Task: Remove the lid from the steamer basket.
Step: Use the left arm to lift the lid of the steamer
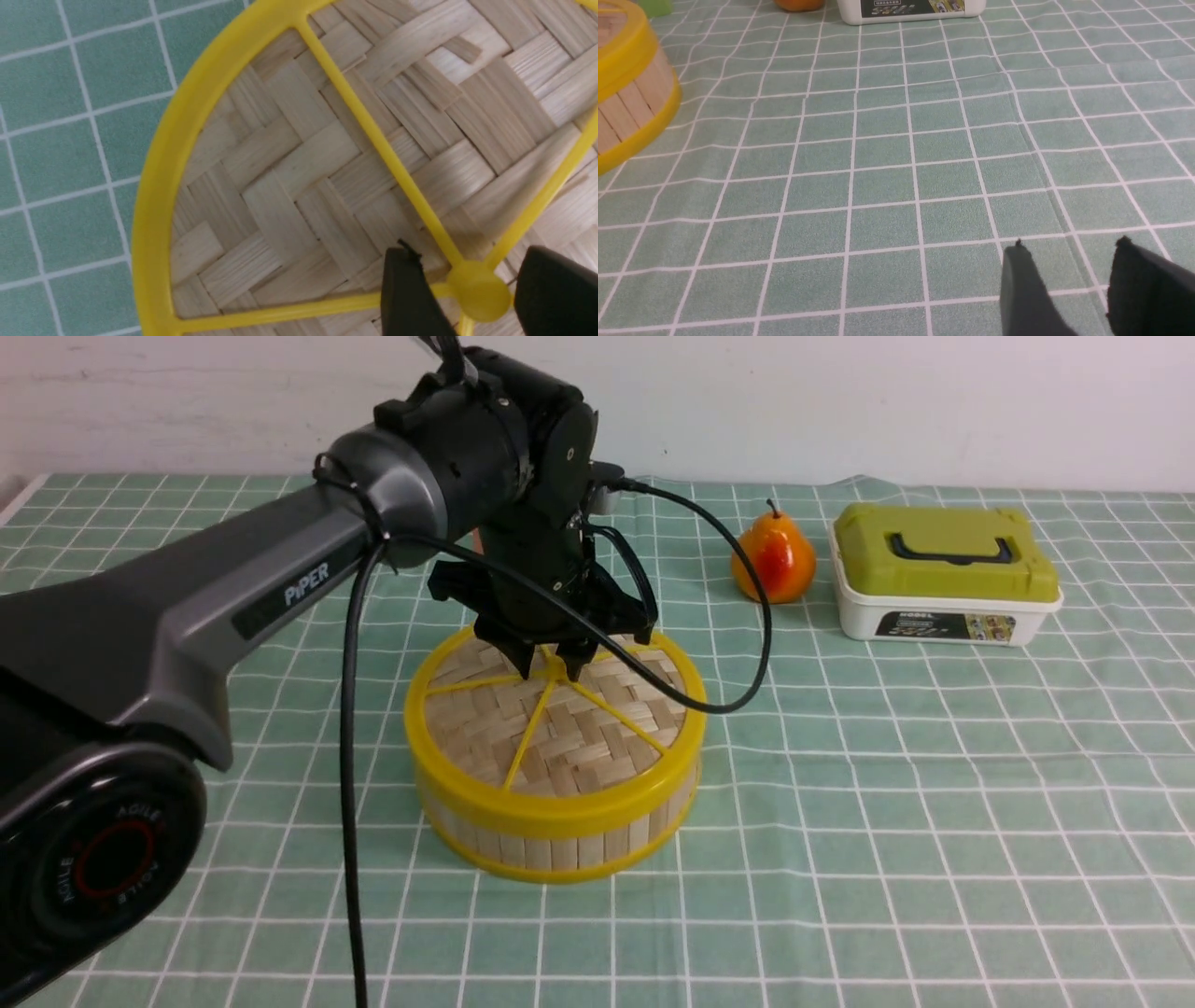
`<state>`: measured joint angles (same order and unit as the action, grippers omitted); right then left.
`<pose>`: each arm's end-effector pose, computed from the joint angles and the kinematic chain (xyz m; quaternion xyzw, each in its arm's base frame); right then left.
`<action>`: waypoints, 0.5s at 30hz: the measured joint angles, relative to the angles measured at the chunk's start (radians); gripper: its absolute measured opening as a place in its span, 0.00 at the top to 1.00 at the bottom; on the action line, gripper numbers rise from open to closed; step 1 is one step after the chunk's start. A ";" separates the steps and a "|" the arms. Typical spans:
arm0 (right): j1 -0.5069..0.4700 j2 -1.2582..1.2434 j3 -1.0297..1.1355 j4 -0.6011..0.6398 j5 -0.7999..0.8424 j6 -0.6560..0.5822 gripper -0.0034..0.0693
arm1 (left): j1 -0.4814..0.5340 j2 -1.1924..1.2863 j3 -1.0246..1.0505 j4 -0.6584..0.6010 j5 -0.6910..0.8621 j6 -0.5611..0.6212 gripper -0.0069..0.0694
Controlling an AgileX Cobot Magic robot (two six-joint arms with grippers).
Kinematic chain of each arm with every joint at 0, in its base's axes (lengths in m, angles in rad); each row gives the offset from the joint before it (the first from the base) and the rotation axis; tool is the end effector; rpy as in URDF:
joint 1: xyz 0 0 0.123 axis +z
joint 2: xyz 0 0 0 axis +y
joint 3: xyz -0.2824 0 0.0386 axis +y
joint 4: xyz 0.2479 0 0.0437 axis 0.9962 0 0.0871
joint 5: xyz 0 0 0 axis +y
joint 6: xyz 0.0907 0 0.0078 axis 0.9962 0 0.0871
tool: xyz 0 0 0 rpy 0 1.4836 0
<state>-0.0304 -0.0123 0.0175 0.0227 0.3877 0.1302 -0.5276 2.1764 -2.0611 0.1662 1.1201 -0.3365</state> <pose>0.0520 -0.0008 0.1730 0.0706 0.8034 0.0391 0.5899 0.4224 -0.2305 0.2661 0.1126 0.9681 -0.0143 0.2236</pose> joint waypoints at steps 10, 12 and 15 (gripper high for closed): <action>0.000 0.000 0.000 0.000 0.000 0.000 0.62 | -0.001 0.023 -0.007 0.003 -0.021 0.003 0.51; 0.000 0.000 0.000 0.000 0.000 0.000 0.62 | -0.001 0.024 -0.007 0.002 -0.020 0.002 0.52; 0.000 0.000 0.000 0.000 0.000 0.000 0.62 | -0.001 0.027 -0.011 -0.001 -0.021 0.004 0.58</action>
<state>-0.0304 -0.0123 0.0175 0.0227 0.3877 0.1302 -0.5286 2.2032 -2.0725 0.1656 1.0991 -0.3329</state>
